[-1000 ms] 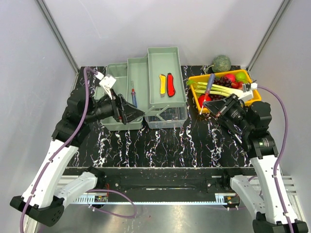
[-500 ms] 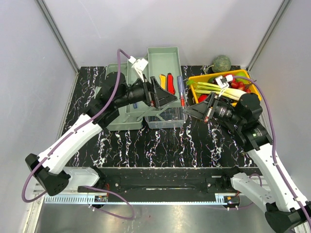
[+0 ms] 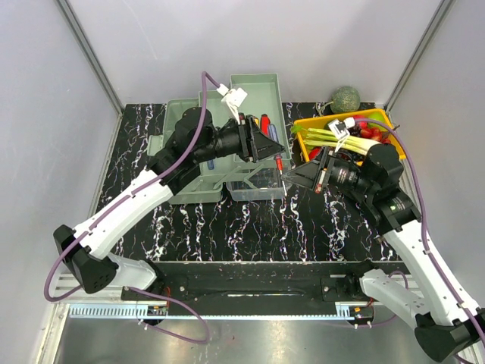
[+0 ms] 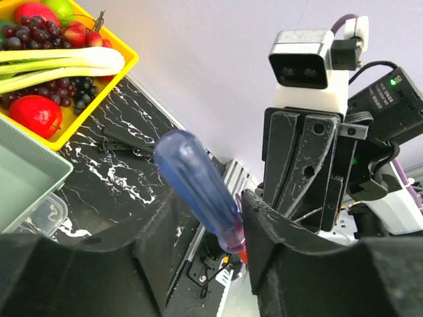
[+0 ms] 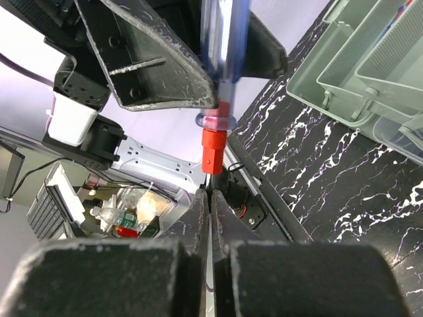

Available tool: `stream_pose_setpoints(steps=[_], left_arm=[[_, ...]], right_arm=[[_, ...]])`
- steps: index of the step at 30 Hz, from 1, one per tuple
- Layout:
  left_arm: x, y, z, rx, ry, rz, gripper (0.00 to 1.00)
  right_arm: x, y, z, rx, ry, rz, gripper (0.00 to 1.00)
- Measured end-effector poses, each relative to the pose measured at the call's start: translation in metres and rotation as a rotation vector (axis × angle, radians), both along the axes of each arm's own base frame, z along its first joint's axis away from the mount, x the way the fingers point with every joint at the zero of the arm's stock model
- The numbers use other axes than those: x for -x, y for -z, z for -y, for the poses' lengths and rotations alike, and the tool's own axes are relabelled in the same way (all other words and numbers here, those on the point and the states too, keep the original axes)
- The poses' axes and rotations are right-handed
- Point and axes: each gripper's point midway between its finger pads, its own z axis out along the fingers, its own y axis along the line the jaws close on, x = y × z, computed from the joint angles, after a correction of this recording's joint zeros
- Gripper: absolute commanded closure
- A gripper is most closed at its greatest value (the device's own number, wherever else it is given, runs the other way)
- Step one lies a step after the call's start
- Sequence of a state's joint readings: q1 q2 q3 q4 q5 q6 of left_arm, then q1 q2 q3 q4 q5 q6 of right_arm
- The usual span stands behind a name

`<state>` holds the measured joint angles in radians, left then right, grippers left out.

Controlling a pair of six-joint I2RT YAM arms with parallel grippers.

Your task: Pack the tool kit

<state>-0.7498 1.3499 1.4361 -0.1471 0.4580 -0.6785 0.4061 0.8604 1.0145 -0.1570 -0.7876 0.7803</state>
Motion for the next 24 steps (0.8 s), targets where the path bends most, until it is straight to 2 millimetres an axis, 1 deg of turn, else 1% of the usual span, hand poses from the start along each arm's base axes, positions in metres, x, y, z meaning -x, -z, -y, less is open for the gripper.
stream_pose_setpoints(steps=[1, 3, 4, 5, 6, 7, 8, 9, 10, 13, 15, 16, 18, 20, 22, 24], left_arm=[[0.0, 0.0, 0.001, 0.001, 0.002, 0.001, 0.74], [0.001, -0.001, 0.002, 0.003, 0.007, 0.003, 0.94], [0.004, -0.004, 0.003, 0.018, 0.017, -0.008, 1.0], [0.008, -0.01, 0.005, 0.031, 0.035, 0.002, 1.0], [0.01, -0.012, 0.006, 0.03, 0.038, 0.011, 1.0], [0.011, -0.012, 0.006, 0.025, 0.038, 0.018, 1.0], [0.008, -0.011, 0.005, 0.016, 0.028, 0.022, 1.0], [0.006, -0.007, 0.003, 0.001, 0.017, 0.025, 1.0], [0.003, -0.003, 0.001, -0.019, 0.003, 0.021, 1.0], [-0.01, 0.007, -0.01, -0.078, -0.051, 0.016, 1.0], [-0.022, 0.012, -0.023, -0.114, -0.098, 0.01, 0.99], [-0.031, 0.016, -0.033, -0.131, -0.128, 0.003, 0.97], [-0.053, 0.024, -0.059, -0.169, -0.207, -0.019, 0.94], [-0.078, 0.033, -0.096, -0.217, -0.309, -0.051, 0.94], [-0.097, 0.039, -0.13, -0.259, -0.398, -0.081, 0.92], [-0.112, 0.042, -0.16, -0.289, -0.474, -0.096, 0.92]], right_arm=[[-0.001, 0.001, 0.0, 0.003, 0.0, -0.006, 1.0], [-0.003, 0.005, -0.001, 0.01, 0.0, -0.018, 1.0], [-0.005, 0.007, -0.001, 0.019, 0.008, -0.014, 0.97], [-0.008, 0.012, -0.001, 0.03, 0.018, -0.027, 0.81], [-0.009, 0.014, -0.002, 0.034, 0.014, -0.032, 0.46], [-0.009, 0.014, -0.002, 0.035, 0.017, -0.036, 0.24], [-0.009, 0.014, -0.002, 0.037, 0.021, -0.039, 0.11], [-0.01, 0.016, 0.0, 0.046, 0.034, -0.04, 0.02], [-0.01, 0.017, 0.001, 0.05, 0.046, -0.047, 0.01], [-0.018, 0.022, 0.009, 0.08, 0.132, -0.057, 0.01], [-0.024, 0.028, 0.017, 0.103, 0.21, -0.077, 0.01], [-0.028, 0.031, 0.022, 0.116, 0.255, -0.092, 0.01], [-0.035, 0.04, 0.035, 0.144, 0.356, -0.13, 0.01], [-0.041, 0.048, 0.048, 0.168, 0.454, -0.166, 0.01], [-0.043, 0.054, 0.061, 0.177, 0.538, -0.197, 0.01], [-0.043, 0.059, 0.073, 0.173, 0.607, -0.215, 0.01]])
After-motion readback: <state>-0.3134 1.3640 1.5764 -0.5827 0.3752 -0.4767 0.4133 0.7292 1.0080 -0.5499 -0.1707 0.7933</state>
